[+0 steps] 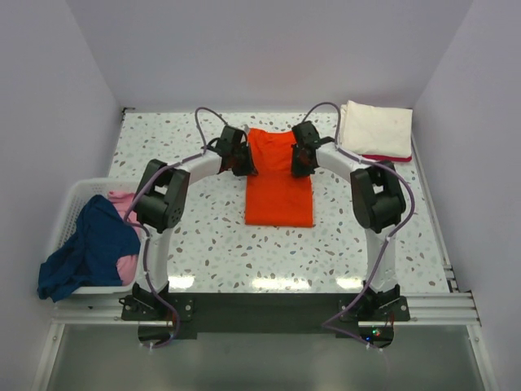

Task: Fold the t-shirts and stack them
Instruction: Fold the tshirt

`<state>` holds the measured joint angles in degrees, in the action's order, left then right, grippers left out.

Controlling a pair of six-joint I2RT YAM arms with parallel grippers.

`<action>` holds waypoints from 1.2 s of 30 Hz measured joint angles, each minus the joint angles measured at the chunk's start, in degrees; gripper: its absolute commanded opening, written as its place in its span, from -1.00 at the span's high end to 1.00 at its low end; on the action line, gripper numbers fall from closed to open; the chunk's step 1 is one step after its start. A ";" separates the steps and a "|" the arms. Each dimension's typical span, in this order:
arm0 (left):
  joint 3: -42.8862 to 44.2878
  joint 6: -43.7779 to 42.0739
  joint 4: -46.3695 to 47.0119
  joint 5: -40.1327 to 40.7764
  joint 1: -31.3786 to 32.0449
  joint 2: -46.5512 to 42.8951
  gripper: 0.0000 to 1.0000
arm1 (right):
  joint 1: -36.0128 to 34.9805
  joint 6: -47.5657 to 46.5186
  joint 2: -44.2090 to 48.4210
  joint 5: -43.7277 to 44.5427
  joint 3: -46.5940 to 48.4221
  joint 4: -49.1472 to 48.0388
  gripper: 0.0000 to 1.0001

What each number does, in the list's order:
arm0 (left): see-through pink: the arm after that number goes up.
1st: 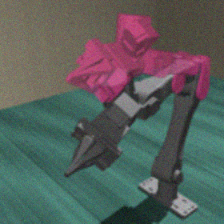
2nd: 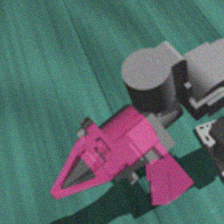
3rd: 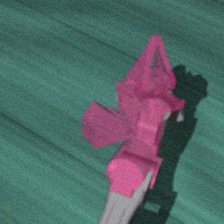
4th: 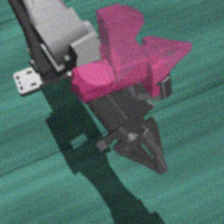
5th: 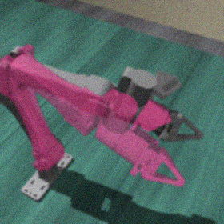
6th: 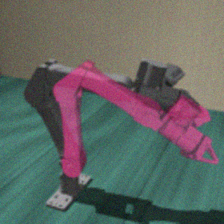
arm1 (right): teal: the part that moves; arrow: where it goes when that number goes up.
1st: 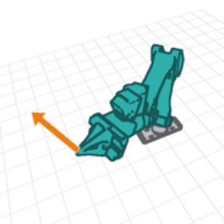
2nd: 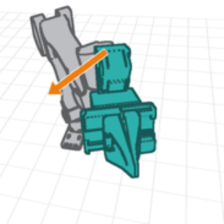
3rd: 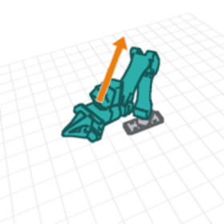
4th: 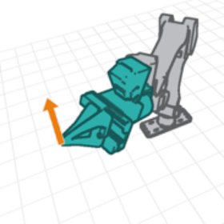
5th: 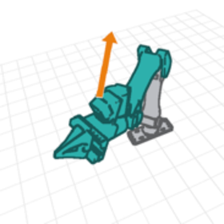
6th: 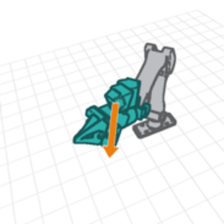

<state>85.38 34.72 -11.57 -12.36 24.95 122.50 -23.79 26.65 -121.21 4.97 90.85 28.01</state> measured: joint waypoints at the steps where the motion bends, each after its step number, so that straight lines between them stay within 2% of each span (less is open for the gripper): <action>1: 0.24 -0.04 0.00 0.07 -0.50 0.33 1.00 | 0.61 -0.13 -0.37 0.02 0.15 0.07 0.67; 9: 0.35 -0.07 0.46 0.07 -1.20 1.31 1.00 | 3.26 -0.37 -0.79 0.00 0.15 -0.13 0.66; 17: 0.33 -0.11 0.50 -0.04 -1.33 1.31 1.00 | 4.33 -0.94 -0.09 -0.02 0.15 0.35 0.57; 25: 0.39 -1.36 0.37 -0.42 -1.38 1.20 1.00 | 4.35 -0.79 9.20 -0.31 -2.56 0.13 0.54; 30: 0.44 -1.53 0.35 -0.79 -1.38 0.44 0.81 | 4.35 -0.55 12.57 -1.09 -4.55 -0.85 0.54; 36: 0.13 -1.53 0.85 -1.11 -1.22 -1.46 0.75 | 4.35 -0.55 11.80 -1.70 -6.64 -0.98 0.56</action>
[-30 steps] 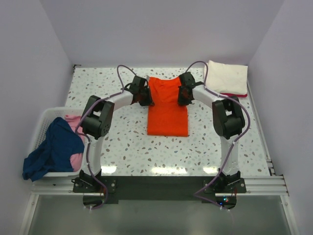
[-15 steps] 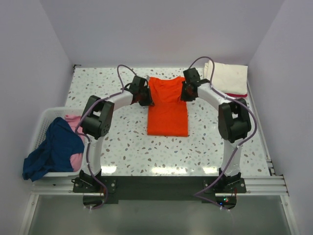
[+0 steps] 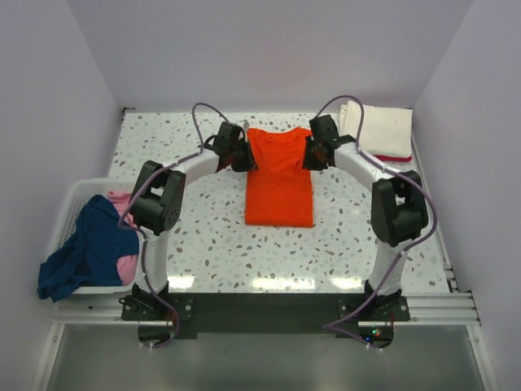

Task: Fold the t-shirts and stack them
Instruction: Fold the tshirt

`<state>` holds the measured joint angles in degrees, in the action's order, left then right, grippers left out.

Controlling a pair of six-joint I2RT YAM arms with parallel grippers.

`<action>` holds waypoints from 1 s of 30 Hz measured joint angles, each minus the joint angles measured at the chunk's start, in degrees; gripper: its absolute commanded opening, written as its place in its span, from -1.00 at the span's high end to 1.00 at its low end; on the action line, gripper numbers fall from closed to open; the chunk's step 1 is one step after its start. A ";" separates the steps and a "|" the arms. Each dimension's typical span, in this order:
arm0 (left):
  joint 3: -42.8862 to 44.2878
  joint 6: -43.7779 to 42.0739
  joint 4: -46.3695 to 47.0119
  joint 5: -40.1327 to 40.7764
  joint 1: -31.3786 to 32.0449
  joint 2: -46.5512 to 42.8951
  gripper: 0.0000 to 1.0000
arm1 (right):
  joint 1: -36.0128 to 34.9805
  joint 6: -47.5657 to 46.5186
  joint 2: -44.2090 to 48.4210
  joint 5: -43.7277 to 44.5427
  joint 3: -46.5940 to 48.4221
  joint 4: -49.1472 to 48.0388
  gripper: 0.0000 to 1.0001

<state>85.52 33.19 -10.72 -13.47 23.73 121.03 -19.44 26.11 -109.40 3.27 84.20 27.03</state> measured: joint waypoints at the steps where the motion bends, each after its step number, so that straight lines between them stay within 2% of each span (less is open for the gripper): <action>1: -0.17 0.02 0.26 -0.02 0.04 -0.33 0.76 | 0.00 0.00 -0.55 -0.04 0.00 -0.13 0.57; 7: -2.95 0.17 1.92 0.02 0.15 -1.01 1.00 | 0.00 0.00 -4.96 -0.20 0.00 -0.26 0.60; 12: -5.25 0.35 1.92 0.90 0.20 -0.94 1.00 | 0.28 0.07 -8.37 -0.17 0.00 -0.11 0.63; 30: -7.37 2.78 4.61 1.73 0.13 -1.09 1.00 | 3.41 1.79 -8.61 -4.35 -0.11 -0.20 0.70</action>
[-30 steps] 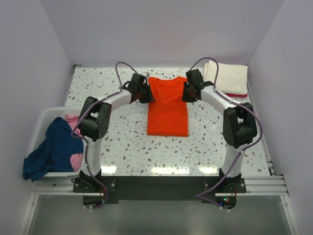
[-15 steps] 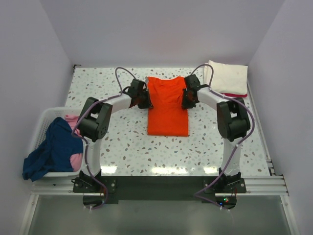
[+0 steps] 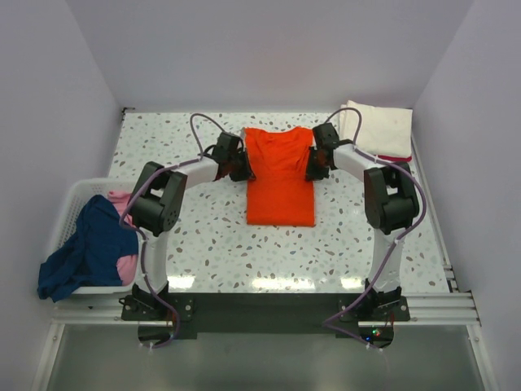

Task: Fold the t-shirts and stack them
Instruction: Fold the tshirt

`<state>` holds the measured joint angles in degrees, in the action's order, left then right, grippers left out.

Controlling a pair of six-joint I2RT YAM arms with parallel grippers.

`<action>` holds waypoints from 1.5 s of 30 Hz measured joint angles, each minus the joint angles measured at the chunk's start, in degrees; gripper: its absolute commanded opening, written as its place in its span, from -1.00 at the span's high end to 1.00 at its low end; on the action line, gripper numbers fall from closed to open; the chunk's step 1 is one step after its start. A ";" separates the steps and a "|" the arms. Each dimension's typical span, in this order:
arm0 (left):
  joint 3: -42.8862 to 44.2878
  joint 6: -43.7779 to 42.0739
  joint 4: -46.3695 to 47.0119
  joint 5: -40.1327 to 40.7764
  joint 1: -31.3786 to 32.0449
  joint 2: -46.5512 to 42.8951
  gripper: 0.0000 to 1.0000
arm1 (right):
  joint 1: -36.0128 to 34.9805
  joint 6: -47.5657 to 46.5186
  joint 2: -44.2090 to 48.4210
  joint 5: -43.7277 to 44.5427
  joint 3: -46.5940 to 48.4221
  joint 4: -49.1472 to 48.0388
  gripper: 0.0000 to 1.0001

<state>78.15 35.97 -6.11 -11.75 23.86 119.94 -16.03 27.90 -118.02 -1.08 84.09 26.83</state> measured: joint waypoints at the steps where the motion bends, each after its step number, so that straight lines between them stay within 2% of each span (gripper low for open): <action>1: -0.15 0.17 0.22 0.00 -0.02 -0.04 1.00 | 0.02 0.07 0.00 -0.02 -0.07 -0.07 0.70; 11: -3.85 1.38 2.91 0.07 -0.11 -1.84 1.00 | 0.20 0.76 1.84 -0.33 -3.93 -4.02 0.73; 24: -15.10 3.69 8.17 -0.22 0.07 -8.46 1.00 | 0.28 2.60 9.14 -3.41 -16.57 -11.72 0.77; 34: -24.44 3.98 8.81 -0.22 0.76 -15.74 1.00 | -2.73 3.67 16.39 -4.68 -26.51 -14.38 0.77; 38: -26.08 3.89 8.02 -0.13 0.81 -17.55 1.00 | -3.13 3.87 18.73 -4.81 -28.83 -13.70 0.74; 43: -27.15 3.45 5.66 0.61 0.74 -18.84 1.00 | -3.04 3.50 19.58 -4.39 -28.79 -10.95 0.54; 45: -26.49 2.91 4.11 0.94 0.70 -18.97 0.88 | -3.04 3.02 19.65 -4.04 -27.80 -8.79 0.45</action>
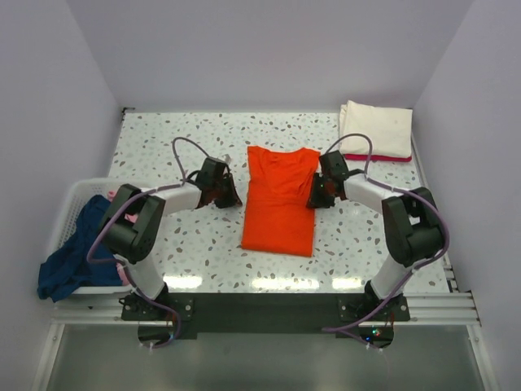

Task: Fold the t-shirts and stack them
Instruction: Fold the tshirt

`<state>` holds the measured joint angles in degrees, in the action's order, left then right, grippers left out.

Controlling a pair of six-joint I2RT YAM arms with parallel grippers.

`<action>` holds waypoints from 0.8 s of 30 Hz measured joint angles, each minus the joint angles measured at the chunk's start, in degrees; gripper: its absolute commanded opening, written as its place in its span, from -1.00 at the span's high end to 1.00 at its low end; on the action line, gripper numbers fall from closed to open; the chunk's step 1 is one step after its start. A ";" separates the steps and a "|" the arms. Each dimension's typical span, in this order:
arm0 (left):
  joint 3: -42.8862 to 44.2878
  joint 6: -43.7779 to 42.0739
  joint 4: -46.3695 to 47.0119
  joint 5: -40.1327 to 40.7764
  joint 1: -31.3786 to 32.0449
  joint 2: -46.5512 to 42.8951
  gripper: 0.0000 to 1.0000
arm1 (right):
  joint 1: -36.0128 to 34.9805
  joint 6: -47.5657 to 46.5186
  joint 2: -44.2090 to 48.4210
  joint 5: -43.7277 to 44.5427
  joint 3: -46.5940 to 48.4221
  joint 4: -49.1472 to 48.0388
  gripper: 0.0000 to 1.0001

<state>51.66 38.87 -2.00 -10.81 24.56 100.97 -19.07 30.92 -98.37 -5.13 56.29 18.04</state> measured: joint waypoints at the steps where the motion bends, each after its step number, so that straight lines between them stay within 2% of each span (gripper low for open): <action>1: 0.42 -0.35 -0.72 0.22 0.00 0.00 0.84 | 0.07 -0.33 0.07 0.31 0.63 1.27 0.33; 3: 1.92 -1.09 -3.06 0.98 -0.07 -0.20 0.69 | 0.39 -0.87 0.31 0.96 1.88 3.72 0.20; 5: 3.10 -1.66 -4.66 1.40 -0.13 -0.96 0.63 | 1.22 -1.36 1.20 1.16 3.06 5.66 0.12; 10: 3.48 -2.05 -6.40 0.52 0.00 -5.55 0.63 | 2.64 -1.70 7.58 1.11 3.61 8.52 0.13; 13: 2.49 -2.05 -6.43 -0.13 1.25 -9.14 0.60 | 1.70 -1.18 12.70 0.59 0.70 7.63 0.14; 15: 0.63 -2.01 -6.27 -0.20 3.39 -11.80 0.46 | -0.24 -0.42 16.46 0.37 -3.06 7.58 0.14; 18: -3.54 -1.49 -6.23 -0.83 7.37 -15.91 0.38 | -5.11 1.97 21.14 -0.20 -8.55 7.87 0.14; 24: -11.69 0.74 -3.87 -4.63 10.95 -21.42 0.46 | -16.20 9.33 26.91 -1.31 -14.03 7.06 0.15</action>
<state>39.97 39.62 -5.87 -15.44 35.51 79.55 -35.27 40.25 -71.46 -6.44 42.26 25.10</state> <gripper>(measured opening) 0.283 0.427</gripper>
